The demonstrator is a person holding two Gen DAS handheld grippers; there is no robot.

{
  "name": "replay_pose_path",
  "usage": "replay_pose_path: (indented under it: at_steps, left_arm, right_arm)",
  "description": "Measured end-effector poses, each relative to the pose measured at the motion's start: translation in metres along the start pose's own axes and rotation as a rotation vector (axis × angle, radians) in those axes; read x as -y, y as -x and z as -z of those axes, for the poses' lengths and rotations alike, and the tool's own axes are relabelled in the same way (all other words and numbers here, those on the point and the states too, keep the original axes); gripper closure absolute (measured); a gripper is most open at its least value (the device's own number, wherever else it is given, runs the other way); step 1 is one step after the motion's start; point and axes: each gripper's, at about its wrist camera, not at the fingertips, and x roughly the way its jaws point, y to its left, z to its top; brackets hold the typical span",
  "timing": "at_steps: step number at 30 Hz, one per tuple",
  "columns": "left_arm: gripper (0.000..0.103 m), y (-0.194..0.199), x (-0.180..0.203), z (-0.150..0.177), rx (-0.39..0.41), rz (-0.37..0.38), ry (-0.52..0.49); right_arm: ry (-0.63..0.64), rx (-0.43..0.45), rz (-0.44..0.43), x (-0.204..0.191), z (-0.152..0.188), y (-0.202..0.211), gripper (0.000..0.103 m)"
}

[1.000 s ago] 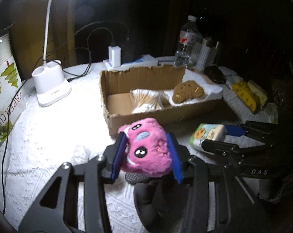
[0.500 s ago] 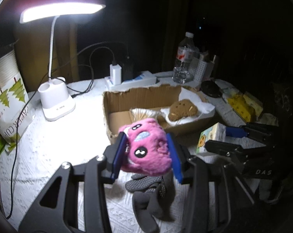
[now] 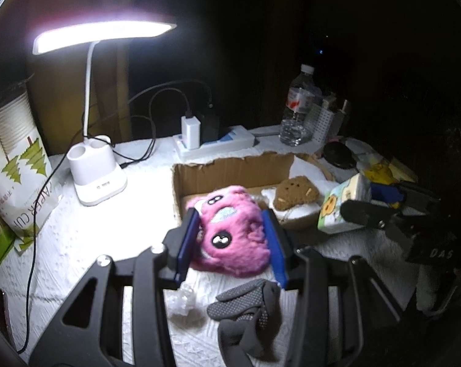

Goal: Organize soft objects
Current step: 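Carry the pink plush toy with the left tool while the right tool carries the tissue pack into the box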

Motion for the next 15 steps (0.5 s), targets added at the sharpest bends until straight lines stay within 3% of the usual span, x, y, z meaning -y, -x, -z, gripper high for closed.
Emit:
replay_pose_path:
  at_steps: [15]
  left_arm:
    - [0.059,-0.03,-0.017,-0.012,-0.009,0.004,0.066]
  right_arm:
    - [0.016,0.012,-0.035,0.015,-0.029,-0.026,0.047]
